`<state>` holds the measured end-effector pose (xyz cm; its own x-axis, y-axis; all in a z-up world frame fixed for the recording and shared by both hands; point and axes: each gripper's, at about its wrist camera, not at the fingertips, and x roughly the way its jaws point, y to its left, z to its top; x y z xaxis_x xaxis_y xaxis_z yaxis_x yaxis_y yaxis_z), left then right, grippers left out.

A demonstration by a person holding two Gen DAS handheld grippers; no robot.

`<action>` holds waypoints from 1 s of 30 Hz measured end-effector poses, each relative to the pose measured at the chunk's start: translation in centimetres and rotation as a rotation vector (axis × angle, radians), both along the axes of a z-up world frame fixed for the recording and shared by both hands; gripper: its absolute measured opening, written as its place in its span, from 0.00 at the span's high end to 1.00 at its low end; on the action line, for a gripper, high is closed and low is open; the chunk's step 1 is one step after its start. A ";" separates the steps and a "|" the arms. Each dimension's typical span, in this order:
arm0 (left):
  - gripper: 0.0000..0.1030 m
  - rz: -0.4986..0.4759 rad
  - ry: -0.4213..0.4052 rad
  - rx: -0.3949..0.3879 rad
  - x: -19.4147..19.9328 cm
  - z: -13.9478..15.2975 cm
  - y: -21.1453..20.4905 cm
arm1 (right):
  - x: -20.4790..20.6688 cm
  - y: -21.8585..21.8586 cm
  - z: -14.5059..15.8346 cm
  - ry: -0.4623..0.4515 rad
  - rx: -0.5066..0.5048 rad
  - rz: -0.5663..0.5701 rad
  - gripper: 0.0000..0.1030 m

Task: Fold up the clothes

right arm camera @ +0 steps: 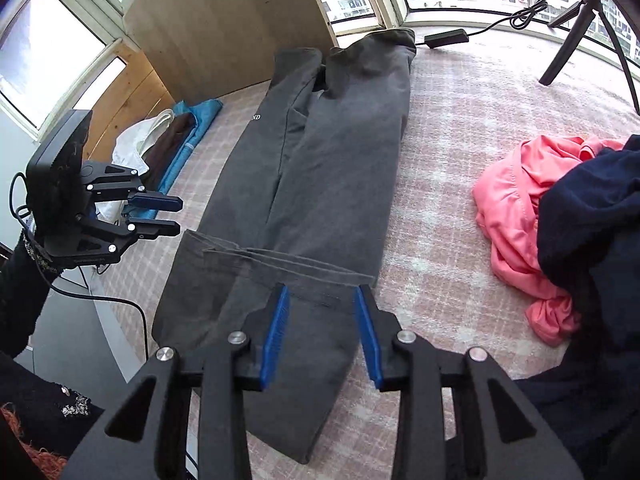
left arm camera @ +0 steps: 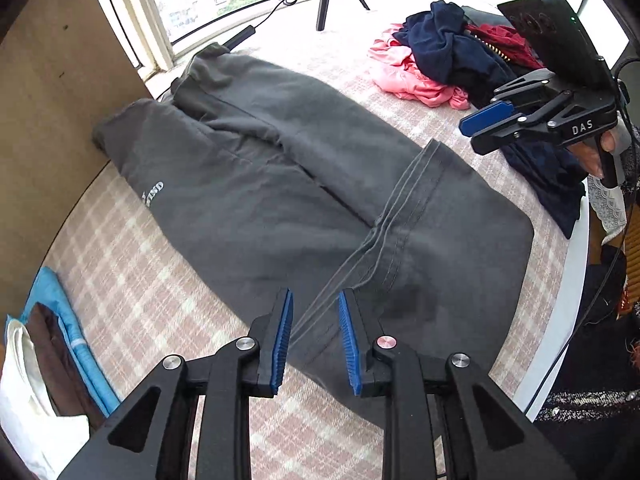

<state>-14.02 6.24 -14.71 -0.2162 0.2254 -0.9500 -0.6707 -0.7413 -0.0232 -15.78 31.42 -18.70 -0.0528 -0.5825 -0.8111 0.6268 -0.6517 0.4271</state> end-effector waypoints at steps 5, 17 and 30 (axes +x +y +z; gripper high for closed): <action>0.78 0.115 -0.076 -0.002 0.9 -2.9 -2.7 | 2.9 -2.8 -2.3 -0.036 0.038 0.091 0.67; 0.87 0.250 -0.059 0.058 0.3 -3.9 -4.6 | 4.5 -4.4 -4.8 -0.024 0.130 0.144 0.67; 0.79 0.160 -0.071 0.149 5.1 -3.3 -1.7 | 6.1 -5.9 -4.3 0.083 0.178 0.148 0.67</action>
